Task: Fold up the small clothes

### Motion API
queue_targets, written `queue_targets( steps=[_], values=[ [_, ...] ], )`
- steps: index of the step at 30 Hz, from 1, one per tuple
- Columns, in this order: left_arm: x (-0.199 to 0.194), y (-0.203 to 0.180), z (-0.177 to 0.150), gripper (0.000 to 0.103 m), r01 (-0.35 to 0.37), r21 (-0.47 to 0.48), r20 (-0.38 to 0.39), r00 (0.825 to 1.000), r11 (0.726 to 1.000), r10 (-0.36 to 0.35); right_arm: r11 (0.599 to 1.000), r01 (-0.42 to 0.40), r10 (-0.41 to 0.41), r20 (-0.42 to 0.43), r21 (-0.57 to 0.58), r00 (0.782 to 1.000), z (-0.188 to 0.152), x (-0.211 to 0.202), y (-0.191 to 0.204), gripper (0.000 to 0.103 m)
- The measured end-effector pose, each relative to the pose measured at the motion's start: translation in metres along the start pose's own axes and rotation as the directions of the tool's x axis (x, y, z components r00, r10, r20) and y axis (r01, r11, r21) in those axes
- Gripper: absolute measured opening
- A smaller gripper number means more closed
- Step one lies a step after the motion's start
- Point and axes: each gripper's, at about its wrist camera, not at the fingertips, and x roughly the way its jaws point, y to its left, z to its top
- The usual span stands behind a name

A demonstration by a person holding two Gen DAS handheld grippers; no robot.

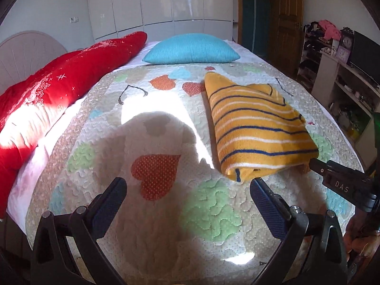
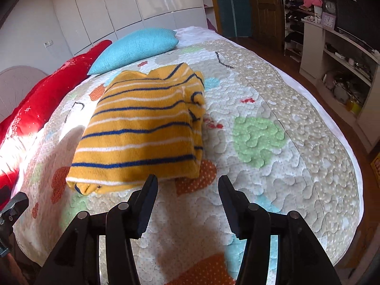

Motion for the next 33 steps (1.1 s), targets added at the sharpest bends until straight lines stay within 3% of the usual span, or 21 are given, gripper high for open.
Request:
queue_targets(
  steps=[5,13,22,33],
  values=[
    [0.008,0.001,-0.004,0.103,-0.002,-0.014,-0.027,1.0,1.0,0.001,0.994,0.089,-0.089,0.004,-0.067,0.996,-0.01,0.004,0.012,0.059],
    [0.018,-0.003,-0.005,0.103,0.006,-0.008,-0.061,0.998,1.0,-0.007,0.981,0.154,-0.155,0.004,-0.118,0.988,-0.016,0.008,0.021,0.061],
    [0.032,-0.014,-0.013,0.103,0.064,-0.011,-0.141,0.988,0.998,-0.065,0.977,0.184,-0.186,-0.005,-0.109,0.983,-0.022,0.007,0.017,0.063],
    [0.041,-0.028,-0.021,0.103,0.087,0.021,-0.194,0.978,0.996,-0.081,0.979,0.186,-0.187,-0.011,-0.09,0.982,-0.025,0.006,0.012,0.065]
  ],
)
